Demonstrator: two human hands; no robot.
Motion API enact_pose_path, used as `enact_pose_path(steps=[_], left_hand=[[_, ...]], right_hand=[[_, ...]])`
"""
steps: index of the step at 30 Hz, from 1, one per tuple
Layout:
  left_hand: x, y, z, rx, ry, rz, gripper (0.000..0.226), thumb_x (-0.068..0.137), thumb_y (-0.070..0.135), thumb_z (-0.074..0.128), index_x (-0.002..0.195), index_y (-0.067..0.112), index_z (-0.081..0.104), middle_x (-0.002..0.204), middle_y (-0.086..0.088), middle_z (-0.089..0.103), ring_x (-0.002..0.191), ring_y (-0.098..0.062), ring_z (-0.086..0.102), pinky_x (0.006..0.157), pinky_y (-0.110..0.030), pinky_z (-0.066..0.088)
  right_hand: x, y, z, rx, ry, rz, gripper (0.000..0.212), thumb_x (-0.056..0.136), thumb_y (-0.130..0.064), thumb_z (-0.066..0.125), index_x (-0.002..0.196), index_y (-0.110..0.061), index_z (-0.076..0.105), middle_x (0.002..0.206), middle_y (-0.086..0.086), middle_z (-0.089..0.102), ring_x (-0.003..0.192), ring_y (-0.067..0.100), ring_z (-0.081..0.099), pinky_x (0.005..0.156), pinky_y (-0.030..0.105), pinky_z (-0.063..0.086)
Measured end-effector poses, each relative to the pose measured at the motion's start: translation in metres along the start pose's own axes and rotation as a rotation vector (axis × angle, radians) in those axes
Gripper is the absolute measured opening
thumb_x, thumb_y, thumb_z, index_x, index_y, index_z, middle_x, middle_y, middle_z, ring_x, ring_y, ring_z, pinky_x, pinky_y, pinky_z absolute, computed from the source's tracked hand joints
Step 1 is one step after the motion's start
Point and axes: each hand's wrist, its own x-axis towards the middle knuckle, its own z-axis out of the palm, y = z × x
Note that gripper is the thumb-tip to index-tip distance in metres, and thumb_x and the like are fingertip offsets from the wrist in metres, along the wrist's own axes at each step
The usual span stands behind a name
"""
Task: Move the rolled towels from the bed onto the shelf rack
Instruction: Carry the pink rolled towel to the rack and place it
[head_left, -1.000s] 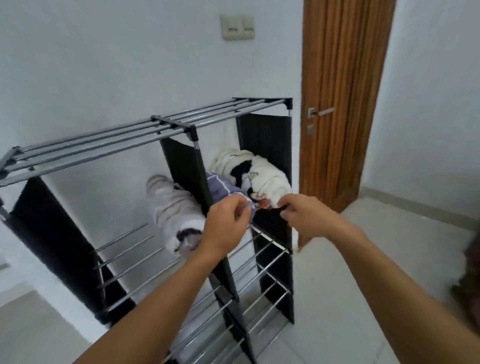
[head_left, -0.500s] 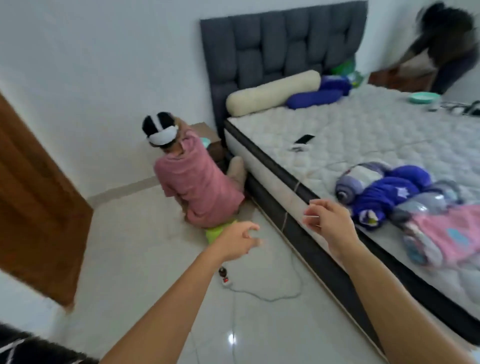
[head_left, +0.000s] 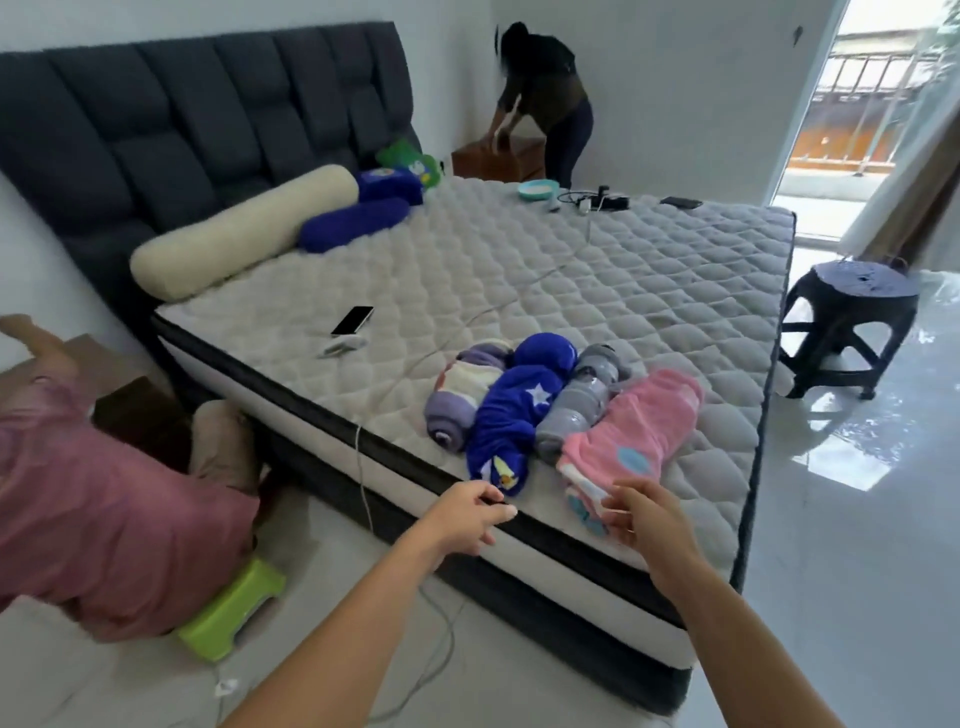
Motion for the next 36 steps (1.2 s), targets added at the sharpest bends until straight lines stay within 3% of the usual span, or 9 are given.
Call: enact_pose_path(steps=[6,11,16,19,22,24,30,32,36], left_hand=[[0.088,0.009,0.03,-0.097,-0.128,-0.089,0.04,0.086,0.026,0.067,0.119,0.012,0.05,0.101,-0.004,0.06,0.074,-0.014,0.058,0.064,-0.028,0.046],[0.143,0.01,0.059,-0.233,-0.244,-0.231,0.072,0.08,0.02,0.073,0.141,0.009,0.034,0.125,-0.013,0.055,0.101,-0.022,0.056,0.082,-0.035,0.05],[0.182,0.022,0.078,-0.236,-0.289,-0.332,0.079,0.079,0.016,0.075,0.142,0.009,0.029,0.142,-0.013,0.042,0.128,-0.029,0.044,0.097,-0.045,0.044],[0.208,0.032,0.085,-0.225,-0.297,-0.43,0.083,0.075,0.018,0.078,0.142,0.007,0.03,0.146,-0.015,0.04,0.132,-0.031,0.041,0.102,-0.049,0.043],[0.234,0.047,0.099,-0.17,-0.365,-0.523,0.084,0.077,0.021,0.078,0.145,0.006,0.031,0.148,-0.017,0.039,0.136,-0.035,0.037,0.104,-0.051,0.041],[0.244,0.061,0.111,-0.133,-0.393,-0.586,0.084,0.076,0.027,0.078,0.144,0.007,0.033,0.14,-0.014,0.044,0.132,-0.034,0.041,0.104,-0.049,0.044],[0.281,0.081,0.124,-0.057,-0.329,-0.737,0.096,0.076,0.036,0.077,0.148,0.01,0.019,0.149,-0.018,0.033,0.132,-0.039,0.041,0.102,-0.05,0.046],[0.287,0.08,0.122,-0.053,-0.304,-0.768,0.091,0.077,0.036,0.076,0.147,0.01,0.024,0.148,-0.017,0.035,0.131,-0.04,0.042,0.101,-0.053,0.045],[0.293,0.077,0.122,-0.022,-0.282,-0.753,0.094,0.072,0.038,0.079,0.147,0.01,0.029,0.145,-0.015,0.042,0.129,-0.035,0.046,0.101,-0.05,0.047]], right_hand=[[0.061,0.017,-0.016,0.014,0.127,0.109,0.011,0.096,-0.005,0.048,0.098,-0.004,0.059,0.084,0.013,0.061,0.069,0.02,0.058,0.061,0.028,0.048],[0.112,0.02,-0.019,0.057,0.258,0.193,0.022,0.096,-0.003,0.046,0.117,0.001,0.052,0.089,0.013,0.057,0.07,0.019,0.055,0.06,0.028,0.045],[0.144,0.021,-0.036,0.038,0.331,0.266,0.025,0.094,-0.008,0.05,0.117,0.001,0.055,0.084,0.008,0.057,0.069,0.015,0.053,0.055,0.025,0.047],[0.175,0.016,-0.044,0.057,0.365,0.297,0.022,0.095,-0.013,0.054,0.114,-0.002,0.055,0.083,0.005,0.053,0.071,0.014,0.049,0.069,0.032,0.046],[0.216,0.005,-0.055,0.01,0.342,0.35,0.028,0.091,-0.024,0.063,0.109,-0.004,0.056,0.102,0.011,0.06,0.092,0.021,0.056,0.091,0.043,0.049],[0.242,-0.005,-0.062,-0.01,0.294,0.391,0.02,0.09,-0.025,0.065,0.092,-0.006,0.058,0.095,0.01,0.06,0.098,0.026,0.054,0.097,0.049,0.047],[0.309,-0.005,-0.079,-0.016,0.207,0.48,0.066,0.084,-0.039,0.071,0.136,-0.005,0.048,0.123,0.006,0.053,0.111,0.024,0.049,0.088,0.038,0.04],[0.323,-0.002,-0.076,0.0,0.151,0.558,0.067,0.081,-0.038,0.073,0.136,-0.008,0.047,0.127,0.007,0.056,0.114,0.024,0.051,0.091,0.037,0.041],[0.338,0.001,-0.067,0.123,0.102,0.639,0.05,0.084,-0.037,0.071,0.12,-0.013,0.047,0.103,0.006,0.057,0.104,0.025,0.053,0.089,0.037,0.043]])
